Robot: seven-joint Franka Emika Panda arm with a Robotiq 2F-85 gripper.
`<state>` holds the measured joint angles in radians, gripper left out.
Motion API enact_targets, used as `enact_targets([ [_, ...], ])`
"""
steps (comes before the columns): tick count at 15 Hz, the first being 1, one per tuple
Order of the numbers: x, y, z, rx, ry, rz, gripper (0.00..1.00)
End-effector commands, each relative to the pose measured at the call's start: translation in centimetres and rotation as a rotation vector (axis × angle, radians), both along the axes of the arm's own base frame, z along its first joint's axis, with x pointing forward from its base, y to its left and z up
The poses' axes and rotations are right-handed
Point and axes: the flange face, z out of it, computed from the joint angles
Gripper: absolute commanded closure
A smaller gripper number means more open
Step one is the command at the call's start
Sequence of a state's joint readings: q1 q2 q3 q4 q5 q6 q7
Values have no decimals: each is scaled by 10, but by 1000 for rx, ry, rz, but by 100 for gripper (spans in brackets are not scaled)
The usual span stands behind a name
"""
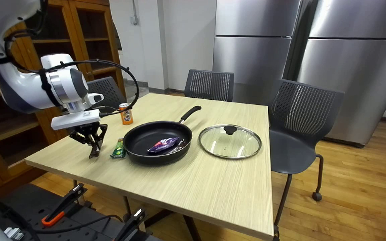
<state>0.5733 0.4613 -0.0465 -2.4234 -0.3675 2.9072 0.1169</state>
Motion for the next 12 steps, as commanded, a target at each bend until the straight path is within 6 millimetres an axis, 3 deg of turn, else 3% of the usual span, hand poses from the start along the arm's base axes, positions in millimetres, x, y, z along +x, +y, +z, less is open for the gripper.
enact_targets([
  [1,-2,-13,34,16,-51,-46,97],
  [6,19,-55,78,75,-103,-196,97],
  [12,58,-136,120,186,-113,-542,97],
])
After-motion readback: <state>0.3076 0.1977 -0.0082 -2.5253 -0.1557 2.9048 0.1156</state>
